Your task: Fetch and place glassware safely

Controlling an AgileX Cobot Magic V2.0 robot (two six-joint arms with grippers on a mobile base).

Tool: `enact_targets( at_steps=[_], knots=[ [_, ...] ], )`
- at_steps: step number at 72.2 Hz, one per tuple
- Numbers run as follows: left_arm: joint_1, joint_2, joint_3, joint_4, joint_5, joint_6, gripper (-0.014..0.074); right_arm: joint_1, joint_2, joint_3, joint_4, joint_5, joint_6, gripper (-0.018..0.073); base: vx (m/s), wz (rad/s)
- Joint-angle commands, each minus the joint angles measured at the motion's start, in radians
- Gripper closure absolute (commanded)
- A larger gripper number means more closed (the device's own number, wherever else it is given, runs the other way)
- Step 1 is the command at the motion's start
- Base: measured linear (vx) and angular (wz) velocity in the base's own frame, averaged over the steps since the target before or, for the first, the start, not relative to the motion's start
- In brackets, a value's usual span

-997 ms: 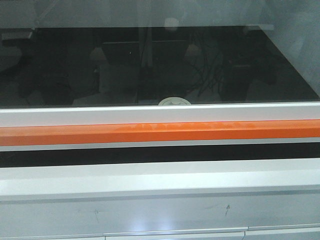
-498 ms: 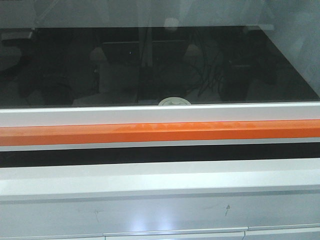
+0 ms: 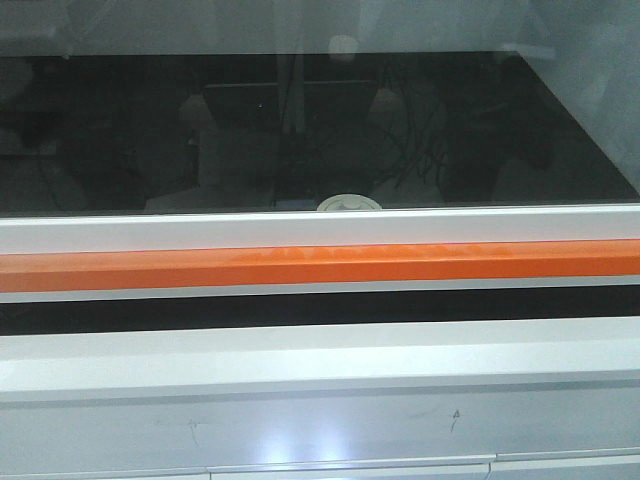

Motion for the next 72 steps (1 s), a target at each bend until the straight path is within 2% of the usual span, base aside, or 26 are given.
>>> enact_targets(
  at_steps=[1,13,27,35,50,63,72],
  knots=[
    [-0.003,0.066,-0.118,-0.001,-0.021,-0.010,0.0603,-0.005,0.006,-0.077,0.009,-0.065,0.000,0.0567,0.00,0.00],
    [-0.003,0.225,-0.262,0.000,0.087,0.002,0.0603,-0.005,0.110,-0.206,0.004,-0.063,-0.004,0.0567,0.00,0.00],
    [-0.003,0.354,-0.285,0.000,0.135,0.001,0.0603,-0.005,0.287,-0.354,0.002,-0.028,-0.057,0.0567,0.00,0.00],
    [-0.004,0.371,-0.285,0.000,0.136,0.002,0.0603,-0.005,0.345,-0.369,0.002,-0.046,-0.096,0.0567,0.00,0.00],
    [-0.004,0.371,-0.285,0.000,0.124,0.002,0.0603,0.000,0.367,-0.368,0.005,-0.056,-0.097,0.0567,0.00,0.00],
    [-0.004,0.373,-0.285,0.000,0.093,-0.002,0.0603,0.067,0.417,-0.368,0.012,-0.091,-0.096,0.0566,0.00,0.00],
    [-0.004,0.409,-0.281,0.000,0.083,0.002,0.0603,0.080,0.526,-0.368,0.010,-0.104,-0.097,0.0564,0.00,0.00]
  ],
)
